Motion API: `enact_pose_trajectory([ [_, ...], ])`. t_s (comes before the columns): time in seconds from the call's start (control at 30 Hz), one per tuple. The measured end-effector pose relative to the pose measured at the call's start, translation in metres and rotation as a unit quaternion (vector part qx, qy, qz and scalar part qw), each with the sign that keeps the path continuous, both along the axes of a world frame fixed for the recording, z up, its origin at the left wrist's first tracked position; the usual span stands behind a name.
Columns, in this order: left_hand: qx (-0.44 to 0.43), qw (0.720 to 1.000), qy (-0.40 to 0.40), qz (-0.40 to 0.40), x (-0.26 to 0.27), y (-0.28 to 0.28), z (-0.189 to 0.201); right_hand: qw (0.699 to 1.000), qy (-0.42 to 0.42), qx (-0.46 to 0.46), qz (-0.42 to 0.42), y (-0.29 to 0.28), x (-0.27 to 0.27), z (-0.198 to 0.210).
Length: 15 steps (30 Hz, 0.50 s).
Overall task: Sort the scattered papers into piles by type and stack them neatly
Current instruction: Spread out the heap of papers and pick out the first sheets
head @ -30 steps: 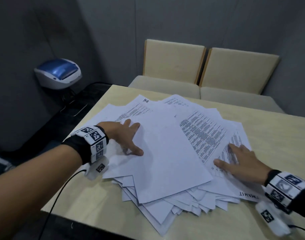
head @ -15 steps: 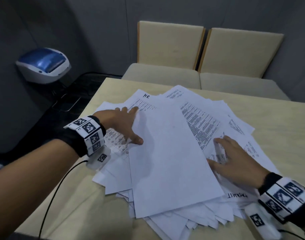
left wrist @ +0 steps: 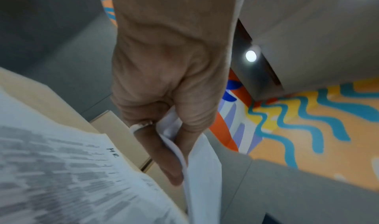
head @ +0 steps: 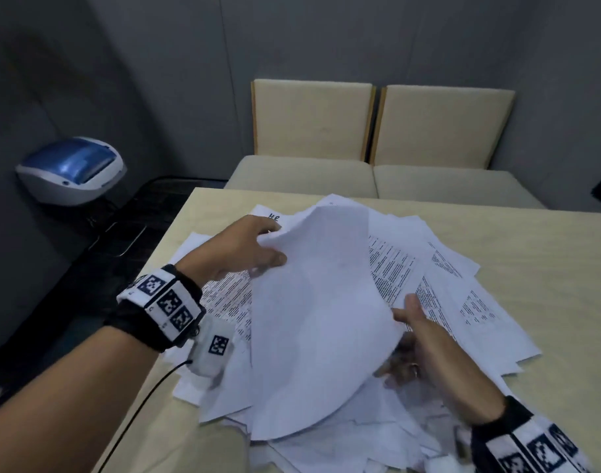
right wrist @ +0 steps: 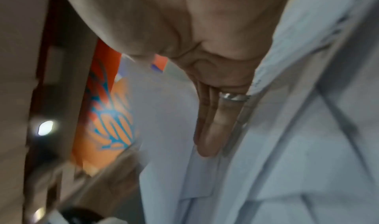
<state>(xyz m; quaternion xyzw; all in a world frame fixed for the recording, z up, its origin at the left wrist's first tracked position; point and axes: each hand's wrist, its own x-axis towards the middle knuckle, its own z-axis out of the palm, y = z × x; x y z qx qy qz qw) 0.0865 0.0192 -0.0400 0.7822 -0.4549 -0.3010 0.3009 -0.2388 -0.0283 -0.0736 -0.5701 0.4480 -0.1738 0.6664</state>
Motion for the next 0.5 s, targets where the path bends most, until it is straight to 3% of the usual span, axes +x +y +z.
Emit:
enact_pose_trajectory([
  [0.07, -0.083, 0.993, 0.074, 0.042, -0.006, 0.000, 0.007, 0.993, -0.082, 0.078, -0.025, 0.008, -0.009, 0.010],
  [0.13, -0.138, 0.976, 0.147, 0.077, -0.017, -0.004, 0.013, 0.988, -0.109, 0.106, -0.029, 0.014, -0.016, 0.022],
  [0.27, -0.182, 0.957, 0.203, 0.098, -0.045, -0.020, 0.027, 0.991, -0.047, -0.006, -0.127, 0.000, -0.031, 0.012],
  [0.37, -0.128, 0.980, 0.136, 0.065, -0.066, -0.026, 0.035, 0.972, -0.139, 0.003, -0.189, -0.028, -0.057, 0.011],
  [0.43, -0.060, 0.998, 0.022, -0.015, -0.071, -0.020, 0.033, 0.951, -0.171, 0.050, -0.253, -0.054, -0.079, 0.017],
  [0.5, 0.063, 0.983, -0.111, -0.133, -0.066, -0.012, 0.023, 0.920, -0.193, 0.088, -0.329, -0.087, -0.106, 0.021],
])
